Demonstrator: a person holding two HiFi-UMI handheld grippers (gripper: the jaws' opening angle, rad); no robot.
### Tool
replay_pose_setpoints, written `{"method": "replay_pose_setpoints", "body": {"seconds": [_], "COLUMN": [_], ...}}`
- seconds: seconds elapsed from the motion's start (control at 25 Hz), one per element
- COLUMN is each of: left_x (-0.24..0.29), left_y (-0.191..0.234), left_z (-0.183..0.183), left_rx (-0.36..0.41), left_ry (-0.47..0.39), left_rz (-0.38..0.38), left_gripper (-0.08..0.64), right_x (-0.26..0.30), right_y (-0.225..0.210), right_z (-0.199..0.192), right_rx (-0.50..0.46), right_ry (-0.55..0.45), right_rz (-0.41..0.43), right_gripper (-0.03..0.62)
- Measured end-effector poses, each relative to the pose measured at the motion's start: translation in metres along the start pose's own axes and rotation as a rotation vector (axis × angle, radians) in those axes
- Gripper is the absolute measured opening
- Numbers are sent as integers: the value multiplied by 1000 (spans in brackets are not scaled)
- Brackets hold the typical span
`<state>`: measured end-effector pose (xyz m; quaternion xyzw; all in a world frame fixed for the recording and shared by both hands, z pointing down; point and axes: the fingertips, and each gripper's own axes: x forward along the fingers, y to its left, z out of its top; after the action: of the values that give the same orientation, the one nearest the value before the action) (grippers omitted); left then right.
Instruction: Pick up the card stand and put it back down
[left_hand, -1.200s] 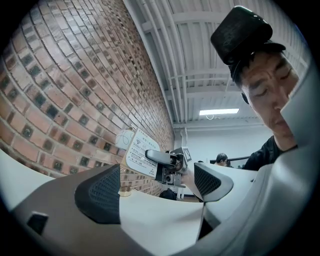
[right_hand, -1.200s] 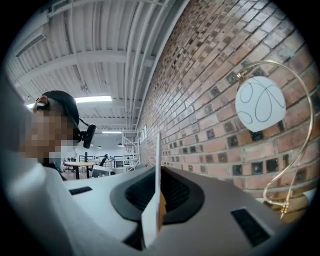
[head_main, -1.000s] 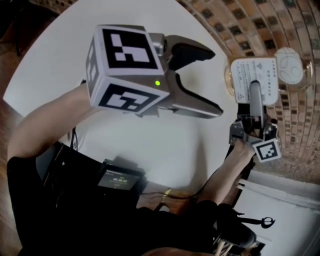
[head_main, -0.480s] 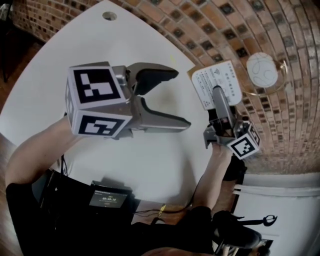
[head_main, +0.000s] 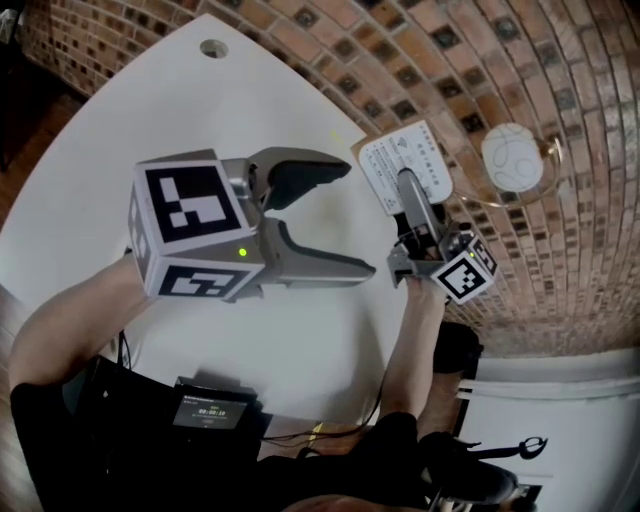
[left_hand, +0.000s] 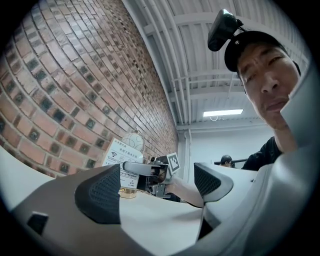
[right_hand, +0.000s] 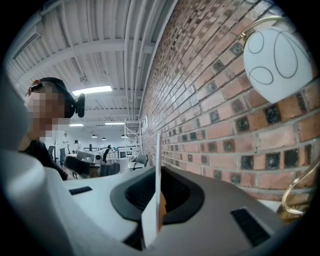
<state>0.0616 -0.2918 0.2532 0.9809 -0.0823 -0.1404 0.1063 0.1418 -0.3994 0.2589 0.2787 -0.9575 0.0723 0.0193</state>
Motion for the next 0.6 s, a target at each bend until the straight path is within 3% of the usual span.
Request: {"method": "replay_pose_setpoints", "body": {"seconds": [0.6], "left_x": [-5], "left_y": [16], "left_z": [-2], "left_rx": [-74], "left_ry": [-14], "left_rz": [48], "left_gripper": [453], "right_x": [45], "right_y": [-61], "right_z": [-8], "right_rx": [-48], "right_ry": [16], "right_rz": [54], "right_gripper": [31]}}
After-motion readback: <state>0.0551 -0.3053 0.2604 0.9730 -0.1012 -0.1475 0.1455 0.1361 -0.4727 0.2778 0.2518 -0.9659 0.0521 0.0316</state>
